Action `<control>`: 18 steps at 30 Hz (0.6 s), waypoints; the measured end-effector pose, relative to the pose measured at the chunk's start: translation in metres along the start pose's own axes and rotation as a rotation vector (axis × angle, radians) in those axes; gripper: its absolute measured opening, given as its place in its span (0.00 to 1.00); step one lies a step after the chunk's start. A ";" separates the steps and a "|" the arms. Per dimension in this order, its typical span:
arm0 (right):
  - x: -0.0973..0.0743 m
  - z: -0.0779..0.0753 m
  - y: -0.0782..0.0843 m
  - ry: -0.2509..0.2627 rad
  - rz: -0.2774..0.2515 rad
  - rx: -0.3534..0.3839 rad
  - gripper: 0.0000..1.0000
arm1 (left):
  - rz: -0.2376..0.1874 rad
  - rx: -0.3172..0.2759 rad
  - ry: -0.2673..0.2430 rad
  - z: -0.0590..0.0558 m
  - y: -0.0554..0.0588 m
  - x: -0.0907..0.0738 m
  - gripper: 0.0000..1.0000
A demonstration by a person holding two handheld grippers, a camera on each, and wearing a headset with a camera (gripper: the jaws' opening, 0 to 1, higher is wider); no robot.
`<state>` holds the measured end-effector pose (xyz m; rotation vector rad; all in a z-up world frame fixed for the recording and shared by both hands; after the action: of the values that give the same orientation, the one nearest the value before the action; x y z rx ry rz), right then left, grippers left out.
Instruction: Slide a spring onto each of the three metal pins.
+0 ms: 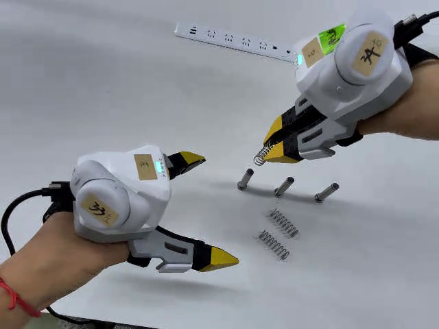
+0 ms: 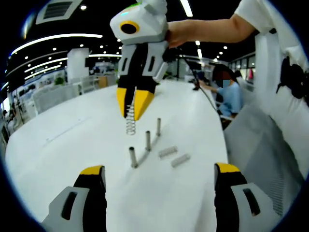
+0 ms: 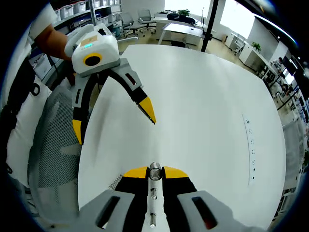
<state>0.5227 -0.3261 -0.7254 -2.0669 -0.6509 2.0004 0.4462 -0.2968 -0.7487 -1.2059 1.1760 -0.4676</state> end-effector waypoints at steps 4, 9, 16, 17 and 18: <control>0.008 -0.001 0.003 -0.002 0.006 0.007 0.12 | -0.006 -0.005 0.000 0.000 0.000 0.000 0.95; 0.014 0.000 0.003 -0.001 0.021 0.000 0.12 | -0.005 -0.015 0.006 0.000 0.002 0.002 0.96; 0.020 0.000 0.005 -0.010 0.036 -0.002 0.12 | -0.013 -0.025 0.011 -0.001 0.003 0.004 0.95; 0.021 0.000 0.005 -0.011 0.038 -0.002 0.12 | -0.014 -0.028 0.011 -0.001 0.003 0.004 0.96; 0.022 0.000 0.007 -0.014 0.042 -0.003 0.12 | -0.014 -0.029 0.011 0.000 0.003 0.004 0.96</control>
<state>0.5238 -0.3224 -0.7481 -2.0868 -0.6179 2.0391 0.4464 -0.2992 -0.7532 -1.2388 1.1876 -0.4699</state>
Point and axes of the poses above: the centre of the closed fingertips' face, and the gripper's own axes: x roughly forward along the fingers, z roughly to its left, y roughly out of its underside, the point moved 1 cm from there along -x, roughly backward along the fingers, and after that the axes turned 3 degrees about y, right-handed, at the moved point
